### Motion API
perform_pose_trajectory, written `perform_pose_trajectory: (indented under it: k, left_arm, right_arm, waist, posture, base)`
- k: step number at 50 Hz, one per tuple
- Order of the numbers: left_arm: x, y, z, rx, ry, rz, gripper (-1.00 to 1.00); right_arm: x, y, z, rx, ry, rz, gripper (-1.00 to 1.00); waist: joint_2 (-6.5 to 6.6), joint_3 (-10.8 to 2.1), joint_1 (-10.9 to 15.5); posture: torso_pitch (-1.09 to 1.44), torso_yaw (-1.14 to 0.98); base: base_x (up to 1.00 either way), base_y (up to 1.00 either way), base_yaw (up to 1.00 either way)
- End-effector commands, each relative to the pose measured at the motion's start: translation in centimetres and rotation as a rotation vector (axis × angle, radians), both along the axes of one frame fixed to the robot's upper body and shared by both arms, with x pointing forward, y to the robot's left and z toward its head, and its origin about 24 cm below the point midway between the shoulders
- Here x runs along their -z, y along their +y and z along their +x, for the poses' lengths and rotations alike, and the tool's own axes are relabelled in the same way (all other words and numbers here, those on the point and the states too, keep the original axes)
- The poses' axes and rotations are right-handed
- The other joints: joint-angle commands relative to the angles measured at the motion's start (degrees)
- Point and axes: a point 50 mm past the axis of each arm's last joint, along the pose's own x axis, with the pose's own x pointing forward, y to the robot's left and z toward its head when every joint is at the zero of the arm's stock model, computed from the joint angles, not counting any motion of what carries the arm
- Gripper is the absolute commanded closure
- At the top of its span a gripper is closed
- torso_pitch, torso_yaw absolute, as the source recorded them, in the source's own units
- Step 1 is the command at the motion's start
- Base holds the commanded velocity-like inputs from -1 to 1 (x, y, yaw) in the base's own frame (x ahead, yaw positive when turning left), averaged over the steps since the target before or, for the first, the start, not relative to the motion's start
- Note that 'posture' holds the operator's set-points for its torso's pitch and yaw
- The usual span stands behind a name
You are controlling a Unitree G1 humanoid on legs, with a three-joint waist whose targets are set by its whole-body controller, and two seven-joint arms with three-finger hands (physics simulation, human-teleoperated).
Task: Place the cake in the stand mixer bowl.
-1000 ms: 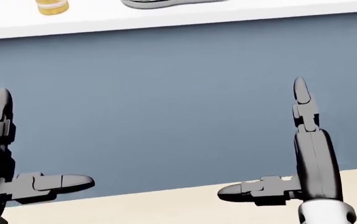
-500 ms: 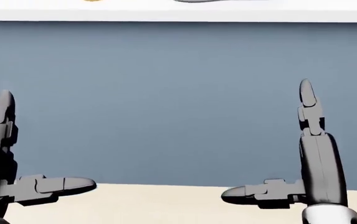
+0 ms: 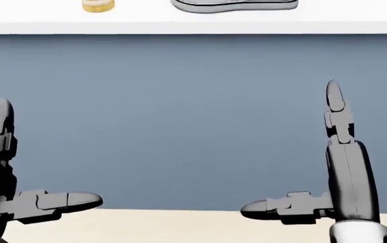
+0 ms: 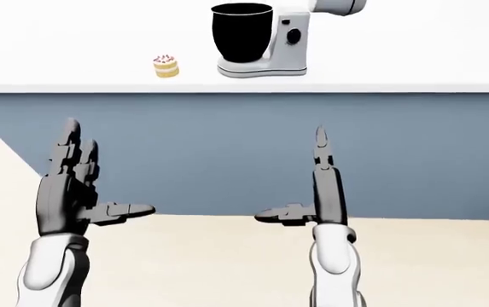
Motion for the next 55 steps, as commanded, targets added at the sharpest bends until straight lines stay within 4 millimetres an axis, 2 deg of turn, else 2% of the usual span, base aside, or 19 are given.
perform_pose_trajectory:
  k: [1, 10, 17, 20, 23, 26, 28, 29, 30, 31, 34, 39, 41, 43, 44, 46, 48, 53, 55]
  left_arm:
    - [-1.6, -0.2, -0.2, 0.007, -0.089, 0.015, -1.00]
    - [-1.7, -0.1, -0.3, 0.006, -0.091, 0.013, -1.00]
    - [-1.8, 0.0, -0.3, -0.005, -0.097, 0.015, -1.00]
    - [-2.2, 0.2, -0.3, -0.014, -0.106, 0.015, -1.00]
    - [-2.3, 0.3, -0.4, -0.021, -0.111, 0.017, -1.00]
    - [-2.5, 0.5, -0.4, -0.027, -0.116, 0.018, -1.00]
    - [-2.7, 0.6, -0.4, -0.034, -0.121, 0.019, -1.00]
    - [-2.8, 0.7, -0.4, -0.037, -0.123, 0.020, -1.00]
    - [-2.8, 0.7, -0.4, -0.038, -0.123, 0.019, -1.00]
    - [-2.8, 0.7, -0.4, -0.040, -0.124, 0.020, -1.00]
    - [-3.1, 0.8, -0.5, -0.044, -0.129, 0.021, -1.00]
    - [-3.2, 0.9, -0.6, -0.049, -0.133, 0.022, -1.00]
    - [-3.2, 0.9, -0.6, -0.051, -0.134, 0.023, -1.00]
    - [-3.3, 1.0, -0.6, -0.056, -0.136, 0.024, -1.00]
    - [-3.3, 1.0, -0.6, -0.057, -0.137, 0.024, -1.00]
    - [-3.4, 1.1, -0.7, -0.061, -0.139, 0.023, -1.00]
    - [-3.4, 1.1, -0.7, -0.062, -0.140, 0.023, -1.00]
    - [-3.5, 1.2, -0.7, -0.066, -0.143, 0.024, -1.00]
    - [-3.6, 1.2, -0.7, -0.067, -0.145, 0.024, -1.00]
  right_arm:
    - [-1.5, 0.2, -0.2, -0.006, -0.086, -0.014, -1.00]
    - [-1.5, 0.2, -0.2, -0.008, -0.086, -0.016, -1.00]
    - [-1.6, 0.2, -0.2, -0.011, -0.089, -0.020, -1.00]
    - [-1.7, 0.2, -0.2, -0.012, -0.091, -0.022, -1.00]
    - [-1.7, 0.3, -0.2, -0.013, -0.091, -0.022, -1.00]
    - [-1.8, 0.4, -0.3, -0.013, -0.092, -0.024, -1.00]
    - [-1.8, 0.4, -0.2, -0.014, -0.092, -0.024, -1.00]
    - [-1.8, 0.4, -0.2, -0.015, -0.092, -0.024, -1.00]
    - [-1.9, 0.4, -0.2, -0.015, -0.093, -0.024, -1.00]
    - [-1.9, 0.4, -0.2, -0.015, -0.093, -0.024, -1.00]
    - [-1.9, 0.4, -0.2, -0.015, -0.094, -0.024, -1.00]
    - [-1.8, 0.4, -0.2, -0.015, -0.092, -0.024, -1.00]
    - [-1.8, 0.4, -0.2, -0.015, -0.092, -0.024, -1.00]
    - [-1.8, 0.4, -0.2, -0.017, -0.093, -0.024, -1.00]
    - [-1.8, 0.4, -0.2, -0.017, -0.093, -0.024, -1.00]
    - [-1.8, 0.4, -0.3, -0.016, -0.093, -0.025, -1.00]
    - [-1.8, 0.4, -0.3, -0.016, -0.093, -0.024, -1.00]
    - [-1.9, 0.4, -0.4, -0.014, -0.095, -0.026, -1.00]
    - [-1.9, 0.4, -0.4, -0.014, -0.095, -0.026, -1.00]
  waist:
    - [-0.02, -0.52, -0.03]
    - [0.91, -0.05, -0.21]
    - [-0.85, 0.01, 0.06]
    - [-0.69, -0.57, -0.08]
    - [-0.71, -0.07, -0.51]
    - [0.90, 0.28, -0.76]
    - [3.77, 0.36, -0.89]
    - [3.56, 0.02, -0.68]
    - [3.12, 0.44, 0.02]
    - [3.97, 0.59, -0.30]
    - [3.14, 0.14, 0.25]
    - [0.51, 0.64, 0.44]
    - [-1.31, 0.33, 0.61]
    - [-4.67, -0.83, 0.55]
    - [-2.23, -0.17, -0.01]
    - [-3.08, 0.16, -0.09]
    - [-2.46, -0.01, -0.27]
    - [0.22, 0.96, -0.30]
    - [2.31, 0.67, -0.53]
  posture:
    - [0.00, 0.00]
    - [0.00, 0.00]
    - [0.00, 0.00]
    - [0.00, 0.00]
    - [0.00, 0.00]
    - [0.00, 0.00]
    - [0.00, 0.00]
    - [0.00, 0.00]
    - [0.00, 0.00]
    - [0.00, 0.00]
    - [0.00, 0.00]
    - [0.00, 0.00]
    - [0.00, 0.00]
    - [0.00, 0.00]
    - [0.00, 0.00]
    - [0.00, 0.00]
    - [0.00, 0.00]
    - [0.00, 0.00]
    - [0.00, 0.00]
  base:
    - [0.09, 0.00, 0.00]
    - [0.12, 0.00, 0.00]
    - [0.12, 0.00, 0.00]
    - [0.12, 0.00, 0.00]
    - [0.12, 0.00, 0.00]
    - [0.12, 0.00, 0.00]
    - [0.12, 0.00, 0.00]
    - [0.12, 0.00, 0.00]
    - [0.12, 0.00, 0.00]
    - [0.12, 0.00, 0.00]
    - [0.12, 0.00, 0.00]
    - [0.12, 0.00, 0.00]
    - [0.12, 0.00, 0.00]
    - [0.12, 0.00, 0.00]
    - [0.12, 0.00, 0.00]
    - [0.12, 0.00, 0.00]
    - [0.12, 0.00, 0.00]
    - [0.12, 0.00, 0.00]
    - [0.12, 0.00, 0.00]
